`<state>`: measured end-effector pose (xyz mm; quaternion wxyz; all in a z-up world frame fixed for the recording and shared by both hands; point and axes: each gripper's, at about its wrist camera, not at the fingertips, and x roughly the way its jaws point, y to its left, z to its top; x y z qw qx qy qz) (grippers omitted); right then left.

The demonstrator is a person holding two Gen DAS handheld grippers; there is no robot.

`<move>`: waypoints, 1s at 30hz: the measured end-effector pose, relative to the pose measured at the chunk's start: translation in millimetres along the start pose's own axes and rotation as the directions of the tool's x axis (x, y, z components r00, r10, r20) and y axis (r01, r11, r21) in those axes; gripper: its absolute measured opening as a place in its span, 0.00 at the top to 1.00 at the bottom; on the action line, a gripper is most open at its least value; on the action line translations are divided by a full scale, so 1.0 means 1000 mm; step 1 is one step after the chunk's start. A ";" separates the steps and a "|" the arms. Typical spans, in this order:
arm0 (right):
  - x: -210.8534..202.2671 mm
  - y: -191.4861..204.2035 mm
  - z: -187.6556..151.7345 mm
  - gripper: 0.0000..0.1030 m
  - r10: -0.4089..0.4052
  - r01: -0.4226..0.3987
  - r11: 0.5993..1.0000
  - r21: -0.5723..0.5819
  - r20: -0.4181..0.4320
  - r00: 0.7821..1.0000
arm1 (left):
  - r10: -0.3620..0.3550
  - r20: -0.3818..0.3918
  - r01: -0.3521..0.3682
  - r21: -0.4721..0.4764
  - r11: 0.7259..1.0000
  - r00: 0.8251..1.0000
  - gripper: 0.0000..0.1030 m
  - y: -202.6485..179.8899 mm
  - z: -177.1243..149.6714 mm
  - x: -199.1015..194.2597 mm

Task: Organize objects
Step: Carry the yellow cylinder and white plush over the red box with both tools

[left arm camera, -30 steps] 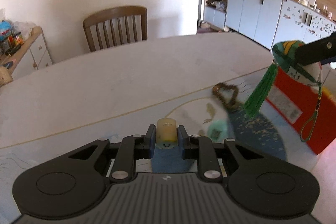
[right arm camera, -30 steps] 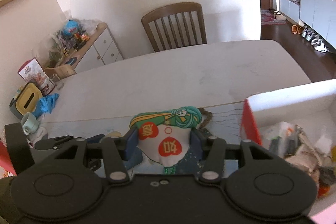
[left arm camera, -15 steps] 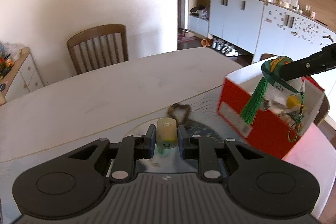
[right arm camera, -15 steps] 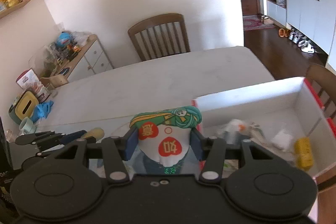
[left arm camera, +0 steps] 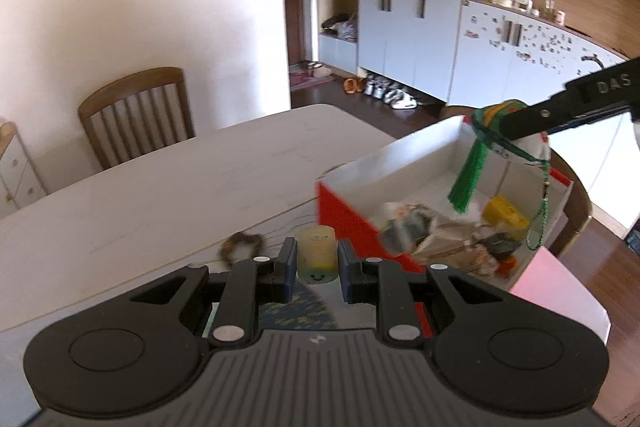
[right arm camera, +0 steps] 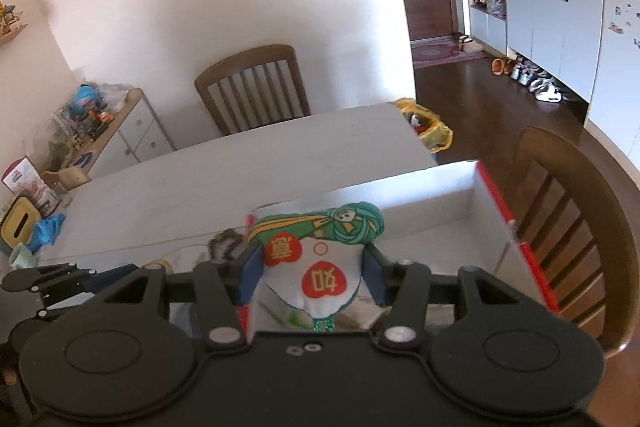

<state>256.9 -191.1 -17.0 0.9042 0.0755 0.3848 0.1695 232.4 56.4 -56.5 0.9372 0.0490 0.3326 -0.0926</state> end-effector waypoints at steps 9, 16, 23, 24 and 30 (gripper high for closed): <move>0.003 -0.053 0.004 0.50 -0.032 0.032 0.999 0.001 0.002 0.999 | -0.048 0.001 0.048 0.053 0.997 0.999 0.80 -0.059 0.021 0.026; 0.019 -0.083 0.002 0.50 -0.053 0.053 0.998 -0.030 -0.004 0.999 | -0.063 -0.023 0.065 0.088 0.994 0.998 0.80 -0.095 0.038 0.059; 0.044 -0.090 -0.015 0.50 -0.038 0.030 0.992 -0.119 -0.065 0.997 | -0.057 -0.024 0.059 0.097 0.993 0.998 0.80 -0.114 0.060 0.096; 0.046 -0.092 -0.017 0.50 -0.032 0.022 0.992 -0.128 -0.075 0.997 | -0.058 -0.023 0.060 0.101 0.993 0.998 0.80 -0.115 0.064 0.101; 0.064 -0.090 -0.028 0.50 -0.027 0.004 0.984 -0.180 -0.125 0.992 | -0.054 -0.040 0.058 0.128 0.990 0.998 0.80 -0.131 0.077 0.136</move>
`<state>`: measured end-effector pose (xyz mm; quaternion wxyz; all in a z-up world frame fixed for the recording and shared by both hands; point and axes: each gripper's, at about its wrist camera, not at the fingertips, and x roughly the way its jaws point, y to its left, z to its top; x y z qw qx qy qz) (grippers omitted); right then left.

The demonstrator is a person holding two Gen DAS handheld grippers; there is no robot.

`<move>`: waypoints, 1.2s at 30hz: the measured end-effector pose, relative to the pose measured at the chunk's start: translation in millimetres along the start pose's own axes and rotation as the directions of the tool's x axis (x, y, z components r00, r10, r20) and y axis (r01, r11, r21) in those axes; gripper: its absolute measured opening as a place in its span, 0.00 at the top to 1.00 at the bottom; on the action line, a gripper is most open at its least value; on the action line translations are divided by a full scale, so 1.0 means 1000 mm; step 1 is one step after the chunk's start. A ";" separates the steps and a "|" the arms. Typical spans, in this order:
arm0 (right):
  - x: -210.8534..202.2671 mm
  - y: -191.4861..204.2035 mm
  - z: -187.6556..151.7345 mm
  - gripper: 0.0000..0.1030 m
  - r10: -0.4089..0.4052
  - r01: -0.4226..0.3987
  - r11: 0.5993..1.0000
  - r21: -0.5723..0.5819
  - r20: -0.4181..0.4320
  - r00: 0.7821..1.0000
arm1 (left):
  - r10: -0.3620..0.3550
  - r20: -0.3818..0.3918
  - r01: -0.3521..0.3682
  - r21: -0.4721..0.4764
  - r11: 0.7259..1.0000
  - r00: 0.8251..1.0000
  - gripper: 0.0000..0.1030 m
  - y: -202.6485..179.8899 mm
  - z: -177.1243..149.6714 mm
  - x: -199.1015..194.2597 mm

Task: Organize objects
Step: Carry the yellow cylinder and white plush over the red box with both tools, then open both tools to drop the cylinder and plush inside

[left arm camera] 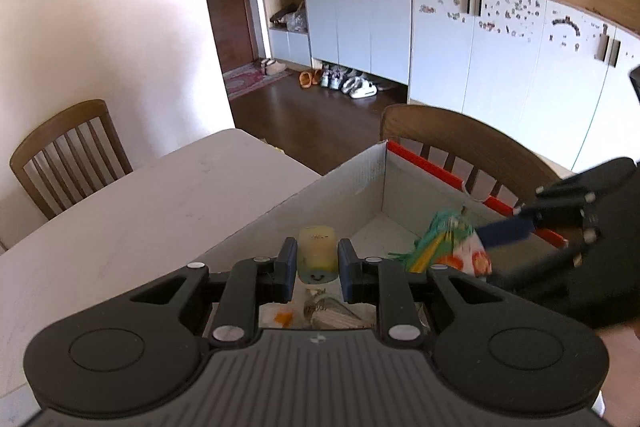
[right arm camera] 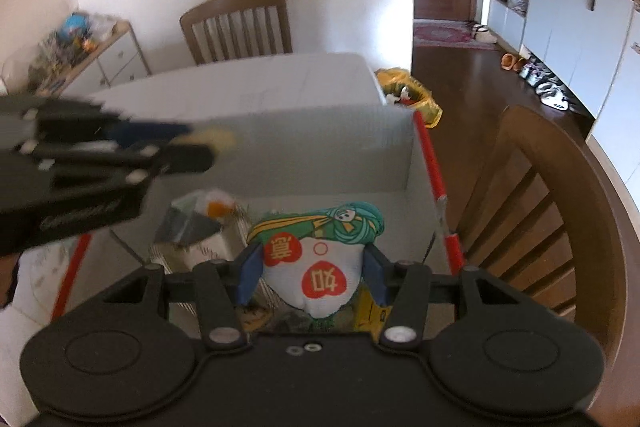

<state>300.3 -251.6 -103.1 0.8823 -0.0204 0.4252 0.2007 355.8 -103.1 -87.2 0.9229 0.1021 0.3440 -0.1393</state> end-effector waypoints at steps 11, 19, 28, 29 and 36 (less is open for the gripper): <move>0.023 0.001 -0.012 0.49 0.019 -0.020 1.000 -0.020 -0.074 0.997 | -0.006 -0.098 0.009 0.028 1.000 0.995 0.80 -0.017 -0.002 0.062; 0.022 -0.004 -0.012 0.47 0.034 -0.033 0.999 0.014 -0.081 0.996 | -0.030 -0.201 0.031 0.000 1.000 0.979 0.79 -0.017 -0.003 0.091; 0.021 -0.009 -0.010 0.44 0.042 -0.039 0.999 0.037 -0.087 0.995 | -0.054 -0.334 0.051 -0.017 0.999 0.941 0.79 -0.014 -0.010 0.115; 0.021 -0.010 -0.010 0.43 0.043 -0.039 0.998 0.041 -0.088 0.995 | -0.053 -0.332 0.050 -0.018 0.999 0.942 0.79 -0.013 -0.011 0.114; 0.014 -0.010 -0.012 0.43 0.052 -0.048 0.998 0.045 -0.079 0.996 | -0.062 -0.319 0.048 -0.052 0.997 0.946 0.79 -0.009 -0.014 0.105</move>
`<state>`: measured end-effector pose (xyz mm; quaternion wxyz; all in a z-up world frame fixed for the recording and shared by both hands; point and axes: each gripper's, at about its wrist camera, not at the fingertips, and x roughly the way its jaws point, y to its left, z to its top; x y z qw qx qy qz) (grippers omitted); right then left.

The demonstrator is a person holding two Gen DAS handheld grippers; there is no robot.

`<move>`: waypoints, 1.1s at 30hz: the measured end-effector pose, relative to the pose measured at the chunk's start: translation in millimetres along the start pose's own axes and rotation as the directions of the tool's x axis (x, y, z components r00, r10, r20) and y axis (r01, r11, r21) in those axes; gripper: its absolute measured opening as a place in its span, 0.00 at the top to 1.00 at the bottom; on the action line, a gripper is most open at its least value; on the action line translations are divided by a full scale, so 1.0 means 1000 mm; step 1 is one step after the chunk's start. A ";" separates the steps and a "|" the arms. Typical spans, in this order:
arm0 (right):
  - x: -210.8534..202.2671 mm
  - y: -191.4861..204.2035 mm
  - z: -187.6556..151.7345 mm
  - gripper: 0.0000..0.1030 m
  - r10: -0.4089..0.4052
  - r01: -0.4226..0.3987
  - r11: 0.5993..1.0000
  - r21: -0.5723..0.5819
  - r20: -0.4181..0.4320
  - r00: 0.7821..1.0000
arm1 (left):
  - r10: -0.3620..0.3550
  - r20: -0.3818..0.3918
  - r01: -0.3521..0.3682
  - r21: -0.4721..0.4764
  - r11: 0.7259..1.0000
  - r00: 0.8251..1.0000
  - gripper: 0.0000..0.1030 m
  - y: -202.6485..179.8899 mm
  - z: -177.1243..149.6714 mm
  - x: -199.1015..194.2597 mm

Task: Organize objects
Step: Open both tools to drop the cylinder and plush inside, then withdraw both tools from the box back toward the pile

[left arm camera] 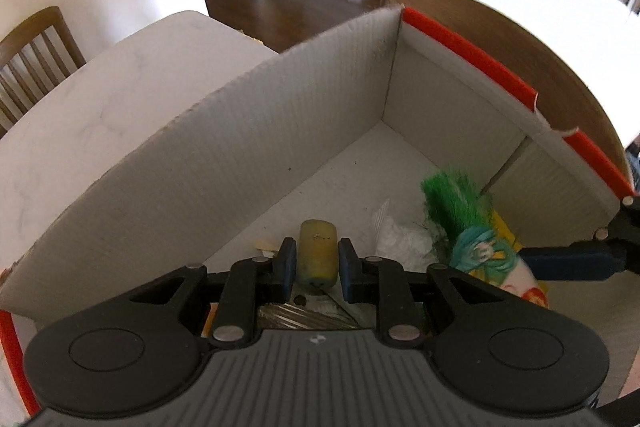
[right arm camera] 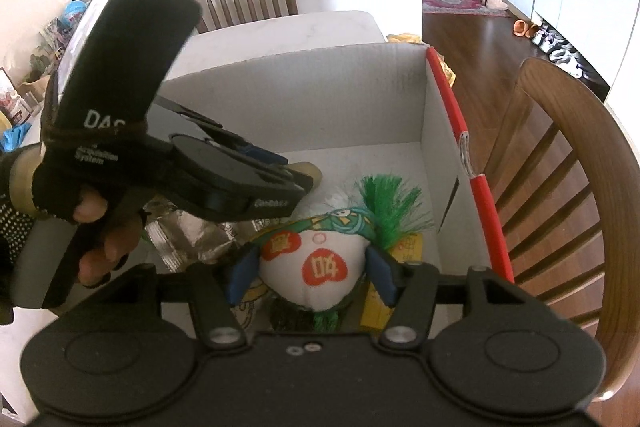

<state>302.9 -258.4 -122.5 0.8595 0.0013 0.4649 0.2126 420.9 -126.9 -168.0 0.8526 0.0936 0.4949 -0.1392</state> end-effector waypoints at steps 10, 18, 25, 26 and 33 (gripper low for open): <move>-0.014 0.008 -0.004 0.40 0.011 -0.011 1.000 -0.010 0.029 1.000 | -0.007 0.090 0.012 -0.051 0.999 0.996 0.79 0.009 -0.021 -0.044; -0.035 0.018 0.002 0.39 0.030 -0.027 0.999 -0.038 0.090 0.995 | 0.011 0.176 -0.002 -0.052 0.999 0.984 0.45 0.015 -0.035 -0.075; -0.057 0.030 0.004 0.38 0.057 -0.052 0.998 -0.039 0.134 0.989 | 0.018 0.247 0.004 -0.086 0.996 0.969 0.44 0.022 -0.045 -0.112; -0.060 0.032 0.005 0.38 0.059 -0.054 0.998 -0.042 0.143 0.988 | 0.019 0.254 0.005 -0.093 0.996 0.967 0.44 0.025 -0.045 -0.118; -0.075 0.048 0.008 0.32 0.065 -0.058 0.997 -0.042 0.194 0.979 | 0.050 0.316 -0.007 -0.136 0.991 0.947 0.41 0.040 -0.064 -0.155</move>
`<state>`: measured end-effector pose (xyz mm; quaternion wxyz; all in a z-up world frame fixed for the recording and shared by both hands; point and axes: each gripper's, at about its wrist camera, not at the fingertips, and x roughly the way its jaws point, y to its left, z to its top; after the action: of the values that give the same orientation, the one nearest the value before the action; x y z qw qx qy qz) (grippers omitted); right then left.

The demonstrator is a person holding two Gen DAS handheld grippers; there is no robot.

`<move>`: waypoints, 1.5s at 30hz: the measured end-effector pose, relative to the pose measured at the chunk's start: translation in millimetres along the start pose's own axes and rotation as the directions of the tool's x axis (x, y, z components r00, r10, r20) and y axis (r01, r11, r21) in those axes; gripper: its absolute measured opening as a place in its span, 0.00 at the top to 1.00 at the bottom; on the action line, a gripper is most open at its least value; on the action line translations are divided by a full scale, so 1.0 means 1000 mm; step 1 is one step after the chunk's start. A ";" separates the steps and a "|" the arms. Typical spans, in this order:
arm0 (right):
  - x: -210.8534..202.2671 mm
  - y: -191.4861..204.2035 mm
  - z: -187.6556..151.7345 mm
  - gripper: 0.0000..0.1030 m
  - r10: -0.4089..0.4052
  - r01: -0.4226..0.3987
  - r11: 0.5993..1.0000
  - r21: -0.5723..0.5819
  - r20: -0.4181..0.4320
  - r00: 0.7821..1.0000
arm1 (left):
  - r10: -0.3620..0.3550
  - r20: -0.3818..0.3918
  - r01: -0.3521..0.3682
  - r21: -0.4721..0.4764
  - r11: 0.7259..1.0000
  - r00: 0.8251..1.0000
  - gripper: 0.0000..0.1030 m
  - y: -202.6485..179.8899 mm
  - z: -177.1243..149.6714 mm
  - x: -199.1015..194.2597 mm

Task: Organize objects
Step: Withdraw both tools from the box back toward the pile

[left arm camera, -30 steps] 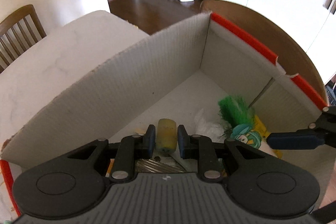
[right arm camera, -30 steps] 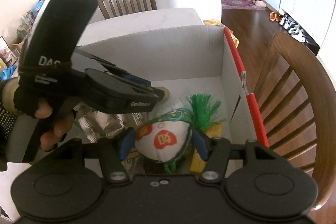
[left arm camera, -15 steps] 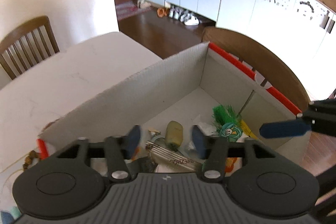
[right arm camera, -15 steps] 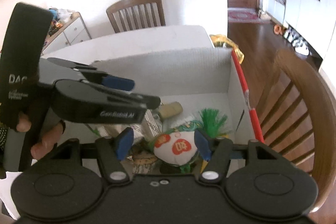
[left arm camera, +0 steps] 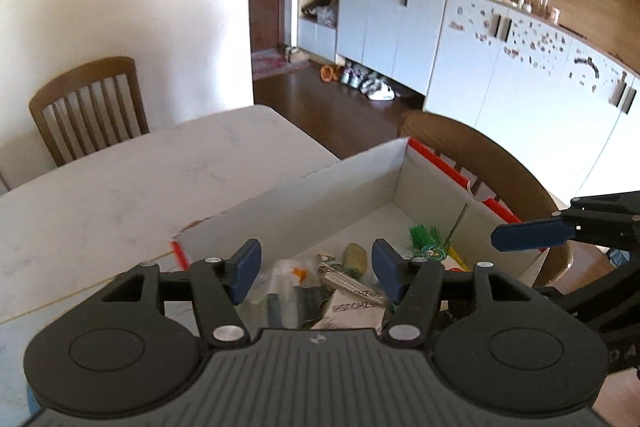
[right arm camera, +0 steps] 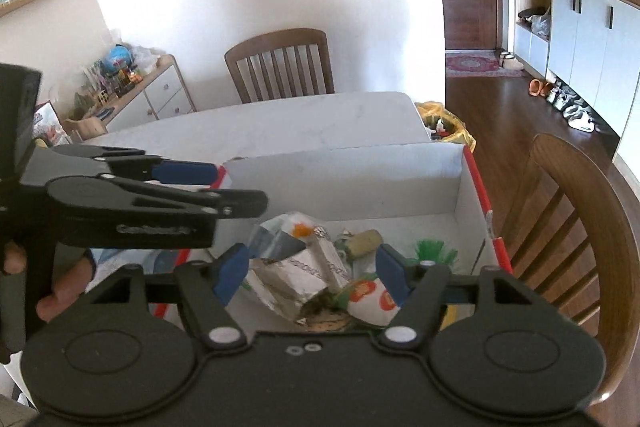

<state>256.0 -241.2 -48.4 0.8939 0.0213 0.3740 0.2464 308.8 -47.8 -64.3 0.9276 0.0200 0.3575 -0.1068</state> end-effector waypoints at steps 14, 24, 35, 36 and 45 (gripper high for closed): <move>-0.013 0.037 -0.009 0.19 -0.029 0.027 0.999 0.041 0.052 0.998 | -0.019 0.072 0.022 -0.032 0.999 0.997 0.25 0.032 -0.017 -0.059; -0.015 0.062 -0.013 0.04 -0.058 0.050 0.995 0.083 0.088 0.994 | -0.034 0.078 0.038 -0.040 0.998 0.996 0.19 0.055 -0.034 -0.080; -0.013 0.088 -0.017 0.01 -0.056 0.041 0.991 0.128 0.116 0.992 | -0.058 0.100 0.063 -0.051 0.997 0.993 0.00 0.081 -0.053 -0.097; -0.011 0.091 -0.017 0.01 -0.057 0.042 0.991 0.129 0.116 0.992 | -0.060 0.100 0.066 -0.053 0.996 0.993 0.00 0.084 -0.055 -0.098; 0.001 0.115 -0.017 0.01 -0.062 0.047 0.989 0.138 0.107 0.992 | -0.028 0.087 0.033 -0.061 0.998 0.996 0.00 0.111 -0.069 -0.100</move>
<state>196.4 -142.0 -35.8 0.9162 0.0851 0.3398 0.1945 214.5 86.5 -53.2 0.9405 -0.0189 0.3207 -0.1106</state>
